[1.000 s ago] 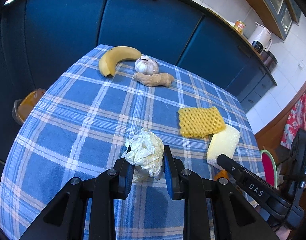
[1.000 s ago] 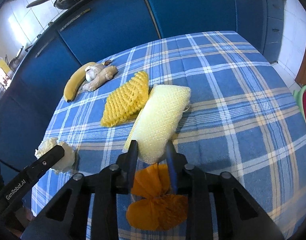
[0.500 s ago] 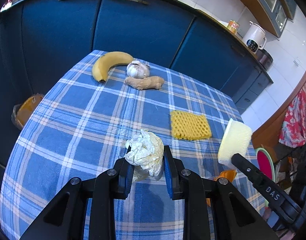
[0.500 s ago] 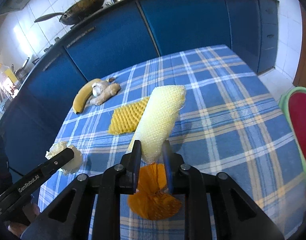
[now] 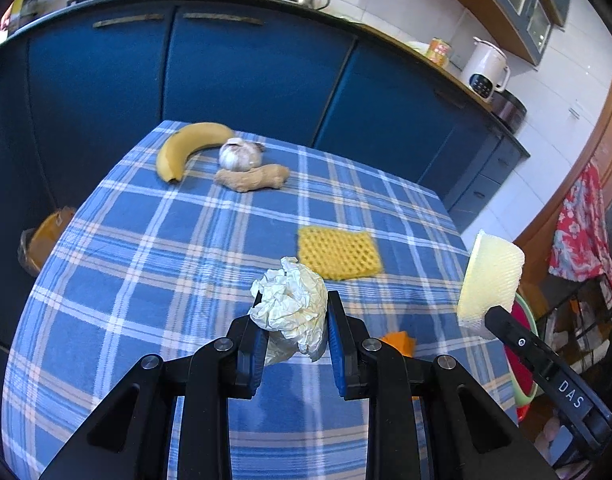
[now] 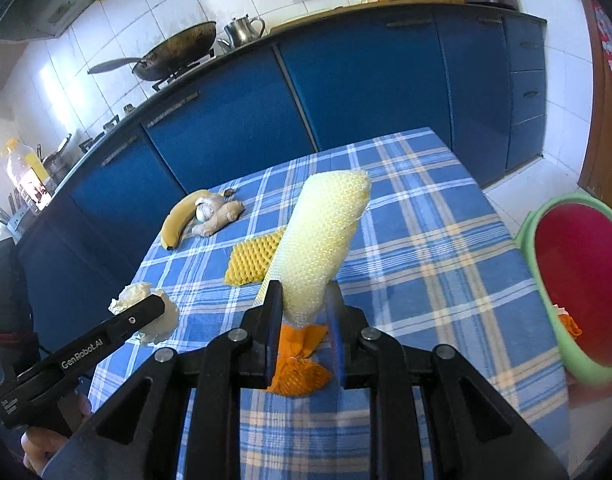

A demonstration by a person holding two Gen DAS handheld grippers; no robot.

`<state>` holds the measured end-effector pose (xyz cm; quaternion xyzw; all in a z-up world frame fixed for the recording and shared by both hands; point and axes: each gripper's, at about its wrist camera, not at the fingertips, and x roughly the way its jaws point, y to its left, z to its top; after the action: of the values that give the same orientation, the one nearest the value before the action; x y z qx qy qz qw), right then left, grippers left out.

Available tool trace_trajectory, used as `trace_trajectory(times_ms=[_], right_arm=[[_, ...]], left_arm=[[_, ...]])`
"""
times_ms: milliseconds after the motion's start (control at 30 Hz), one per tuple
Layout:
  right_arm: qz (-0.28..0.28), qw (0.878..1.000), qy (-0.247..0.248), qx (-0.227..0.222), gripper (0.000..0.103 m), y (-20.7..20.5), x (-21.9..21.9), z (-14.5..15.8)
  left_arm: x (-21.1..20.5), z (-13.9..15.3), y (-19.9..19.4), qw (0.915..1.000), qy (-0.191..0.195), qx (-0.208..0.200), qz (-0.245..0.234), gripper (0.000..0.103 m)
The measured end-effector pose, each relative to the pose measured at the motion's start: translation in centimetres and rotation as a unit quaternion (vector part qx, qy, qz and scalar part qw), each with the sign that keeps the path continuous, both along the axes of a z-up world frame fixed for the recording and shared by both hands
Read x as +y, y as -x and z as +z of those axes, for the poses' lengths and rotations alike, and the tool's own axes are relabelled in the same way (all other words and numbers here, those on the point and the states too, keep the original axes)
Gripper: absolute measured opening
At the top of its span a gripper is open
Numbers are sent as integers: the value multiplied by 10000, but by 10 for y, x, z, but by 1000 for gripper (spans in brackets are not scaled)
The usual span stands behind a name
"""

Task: Collect trash
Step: 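Carry tissue and sponge over the red bucket and open both tools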

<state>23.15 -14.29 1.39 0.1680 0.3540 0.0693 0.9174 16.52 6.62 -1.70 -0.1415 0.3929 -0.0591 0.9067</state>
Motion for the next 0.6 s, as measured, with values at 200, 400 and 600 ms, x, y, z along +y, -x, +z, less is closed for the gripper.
trace_trajectory(times_ms=[200,400,600], right_arm=[[-117,9999,5,-80,24,15,-17,7],[-304,9994,-10,-138,24,31,-39,10],[-564,9983,-16,-147,24,47,-64,11]], left_arm=[[-18,8,5,9998,-34,-77,-169,27],[-40,16,9,9990,-44,-148,-423,27],[-71,19,10,9967,-20,-160,-798,27]])
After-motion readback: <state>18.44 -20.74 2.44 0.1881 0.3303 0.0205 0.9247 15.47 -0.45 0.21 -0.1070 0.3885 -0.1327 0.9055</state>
